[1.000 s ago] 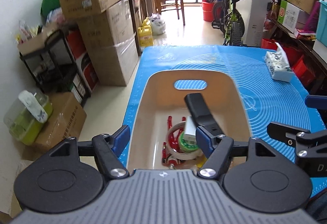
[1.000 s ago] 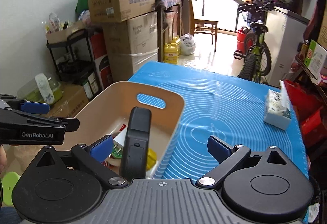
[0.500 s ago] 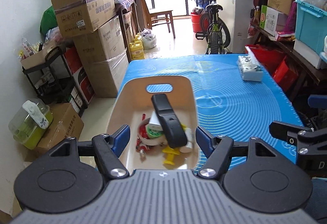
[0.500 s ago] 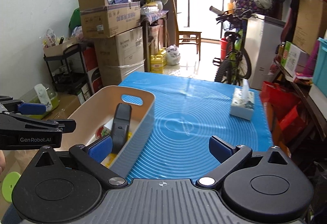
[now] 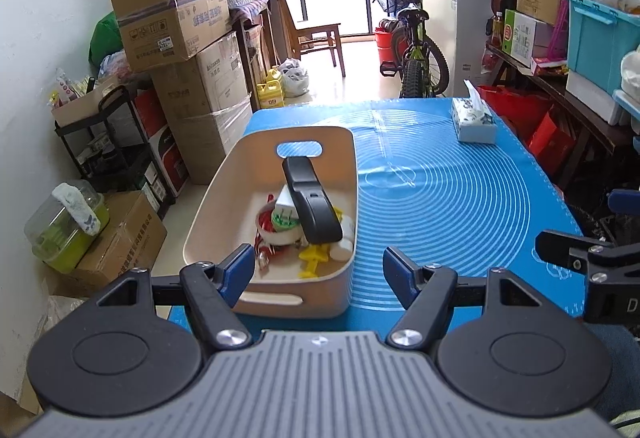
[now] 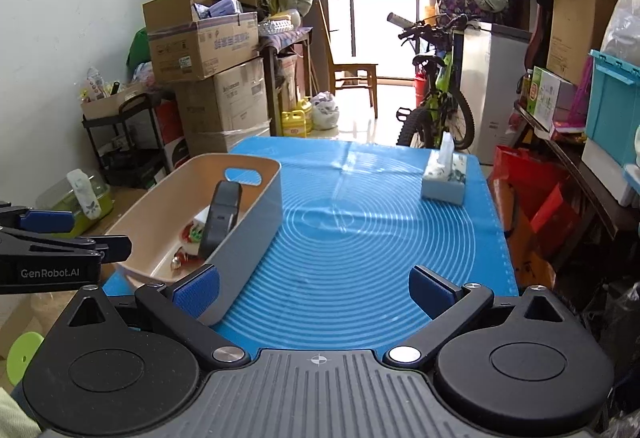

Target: Organize rigid objects

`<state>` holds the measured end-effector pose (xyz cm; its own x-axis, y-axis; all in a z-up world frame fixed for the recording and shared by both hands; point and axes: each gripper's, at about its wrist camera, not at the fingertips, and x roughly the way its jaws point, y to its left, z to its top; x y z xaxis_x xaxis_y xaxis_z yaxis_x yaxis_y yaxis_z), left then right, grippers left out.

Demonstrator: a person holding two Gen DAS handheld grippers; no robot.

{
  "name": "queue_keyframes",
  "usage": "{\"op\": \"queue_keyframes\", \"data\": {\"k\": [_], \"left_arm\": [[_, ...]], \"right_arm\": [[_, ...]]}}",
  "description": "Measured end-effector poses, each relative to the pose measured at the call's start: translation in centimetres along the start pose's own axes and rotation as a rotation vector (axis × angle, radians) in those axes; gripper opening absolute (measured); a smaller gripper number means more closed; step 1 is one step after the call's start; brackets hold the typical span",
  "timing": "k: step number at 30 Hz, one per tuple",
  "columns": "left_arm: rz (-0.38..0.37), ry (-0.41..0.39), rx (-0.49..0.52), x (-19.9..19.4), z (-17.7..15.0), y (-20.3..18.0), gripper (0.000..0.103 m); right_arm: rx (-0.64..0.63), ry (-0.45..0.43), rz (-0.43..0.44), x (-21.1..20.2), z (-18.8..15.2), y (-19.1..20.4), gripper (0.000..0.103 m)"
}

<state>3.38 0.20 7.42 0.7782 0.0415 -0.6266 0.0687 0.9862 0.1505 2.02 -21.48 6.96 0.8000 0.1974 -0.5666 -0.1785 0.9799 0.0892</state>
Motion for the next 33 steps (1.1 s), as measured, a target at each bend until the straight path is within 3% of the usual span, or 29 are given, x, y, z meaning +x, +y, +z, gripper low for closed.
{"op": "queue_keyframes", "data": {"k": [15,27,33], "left_arm": [[-0.041,0.031,-0.085,0.2,-4.8,-0.8,0.072],[-0.024,0.011,-0.088,0.9,-6.5,-0.7,0.072],[-0.021,-0.022,-0.065,0.8,-7.1,-1.1,0.072]], "right_arm": [[-0.006,0.014,-0.009,-0.6,-5.3,0.2,0.100],[-0.058,-0.040,-0.024,-0.3,-8.0,0.5,0.100],[-0.015,-0.059,-0.023,-0.4,-9.0,-0.1,0.100]]}}
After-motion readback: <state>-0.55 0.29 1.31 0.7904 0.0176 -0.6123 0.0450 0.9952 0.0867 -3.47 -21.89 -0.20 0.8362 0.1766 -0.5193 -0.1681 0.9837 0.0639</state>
